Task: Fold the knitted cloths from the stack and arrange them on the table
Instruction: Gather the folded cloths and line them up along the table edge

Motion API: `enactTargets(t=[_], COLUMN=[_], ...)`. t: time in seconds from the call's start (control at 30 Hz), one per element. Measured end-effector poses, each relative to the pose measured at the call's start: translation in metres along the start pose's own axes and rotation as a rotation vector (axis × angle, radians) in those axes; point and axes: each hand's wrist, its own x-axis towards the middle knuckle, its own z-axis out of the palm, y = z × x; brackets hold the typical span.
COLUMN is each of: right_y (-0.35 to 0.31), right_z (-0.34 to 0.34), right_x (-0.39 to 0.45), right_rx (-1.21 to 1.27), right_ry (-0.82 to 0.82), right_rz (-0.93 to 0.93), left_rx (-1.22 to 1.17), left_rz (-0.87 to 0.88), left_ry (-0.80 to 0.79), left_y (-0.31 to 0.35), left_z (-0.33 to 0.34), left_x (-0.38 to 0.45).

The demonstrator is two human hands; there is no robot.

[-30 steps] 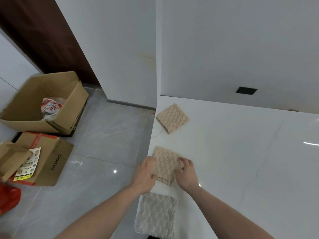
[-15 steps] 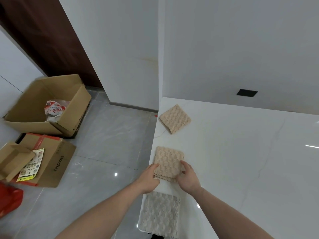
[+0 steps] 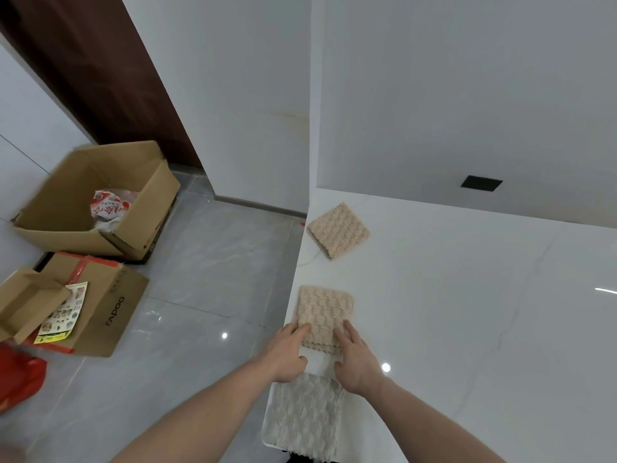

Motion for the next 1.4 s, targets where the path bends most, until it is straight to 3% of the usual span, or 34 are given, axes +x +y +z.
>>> enactTargets(t=[0.17, 0.4, 0.63, 0.93, 1.07, 1.23, 1.4], right_y=[0.005, 0.003, -0.007, -0.024, -0.038, -0.048, -0.057], right_z=[-0.007, -0.014, -0.024, -0.005, -0.001, 0.0, 0.001], right_x=[-0.001, 0.001, 0.01, 0.015, 0.018, 0.012, -0.005], right_rx=[-0.086, -0.188, -0.162, -0.068, 0.027, 0.099, 0.148], right_ry=[-0.006, -0.206, -0.252, -0.109, -0.036, -0.059, 0.056], right_rz=[-0.065, -0.037, 0.018, 0.117, 0.205, 0.272, 0.237], left_rx=[0.139, 0.162, 0.121, 0.125, 0.124, 0.076, -0.139], left_rz=[0.037, -0.104, -0.173, -0.016, 0.063, 0.074, 0.107], left_ry=[0.088, -0.179, -0.24, -0.209, -0.274, -0.389, -0.195], left_y=[-0.005, 0.015, 0.024, 0.002, -0.025, -0.035, -0.035], left_z=[0.004, -0.004, -0.015, -0.029, -0.037, -0.049, -0.049], left_x=[-0.002, 0.0, 0.009, 0.011, 0.022, 0.028, 0.021])
